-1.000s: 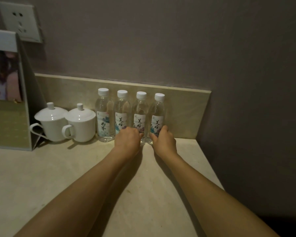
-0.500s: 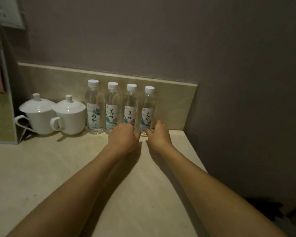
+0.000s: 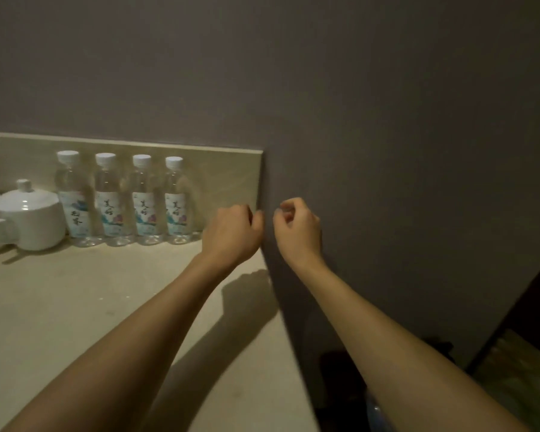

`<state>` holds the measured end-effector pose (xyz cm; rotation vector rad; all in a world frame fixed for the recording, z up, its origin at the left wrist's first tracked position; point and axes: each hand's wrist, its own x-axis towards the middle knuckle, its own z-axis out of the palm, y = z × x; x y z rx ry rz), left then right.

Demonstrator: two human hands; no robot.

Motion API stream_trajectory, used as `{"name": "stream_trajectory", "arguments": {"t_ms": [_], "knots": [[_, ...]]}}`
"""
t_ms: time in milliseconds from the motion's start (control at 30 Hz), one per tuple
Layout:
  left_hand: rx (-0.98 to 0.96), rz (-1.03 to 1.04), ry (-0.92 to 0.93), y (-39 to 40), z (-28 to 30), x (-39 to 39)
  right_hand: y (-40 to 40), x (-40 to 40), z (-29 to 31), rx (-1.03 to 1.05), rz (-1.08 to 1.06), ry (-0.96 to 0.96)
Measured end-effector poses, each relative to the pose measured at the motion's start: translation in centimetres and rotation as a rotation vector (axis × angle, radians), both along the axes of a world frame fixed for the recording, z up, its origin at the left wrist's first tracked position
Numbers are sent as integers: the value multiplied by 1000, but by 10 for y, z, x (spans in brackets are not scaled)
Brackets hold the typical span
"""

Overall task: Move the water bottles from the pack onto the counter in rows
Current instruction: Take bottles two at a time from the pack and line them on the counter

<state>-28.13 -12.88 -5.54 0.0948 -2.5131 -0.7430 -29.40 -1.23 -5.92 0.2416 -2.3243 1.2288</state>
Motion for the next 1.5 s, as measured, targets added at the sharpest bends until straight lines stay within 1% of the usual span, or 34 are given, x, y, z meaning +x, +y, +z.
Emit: {"name": "stream_trajectory", "arguments": {"t_ms": [133, 267, 433, 600, 800, 1000, 1067, 1167, 1200, 1367, 1433, 1500], "knots": [[8, -50, -23, 89, 0, 3, 99, 8, -5, -94, -144, 118], [-12, -131, -60, 184, -6, 9, 201, 23, -21, -145, -247, 145], [-46, -267, -176, 290, -23, 14, 313, 43, -44, -172, -346, 101], [-96, -390, -311, 367, -51, 10, 390, 48, -76, -199, -402, 10], [-100, -468, -523, 433, -115, -21, 451, 28, -142, -234, -413, -218], [-74, -522, -720, 490, -195, -76, 510, -15, -209, -156, -414, -479], [-35, -524, -826, 506, -228, -94, 526, -32, -234, -96, -382, -598], [-25, -523, -1013, 522, -271, -112, 539, -54, -271, -20, -297, -806], [-17, -525, -1045, 527, -283, -117, 542, -61, -285, -5, -277, -872], [-4, -530, -1148, 538, -341, -132, 549, -85, -340, 38, -197, -1193], [-3, -537, -1191, 541, -363, -134, 548, -87, -353, 59, -157, -1273], [68, -524, -1240, 545, -384, -134, 551, -92, -372, 82, -153, -1323]]}}
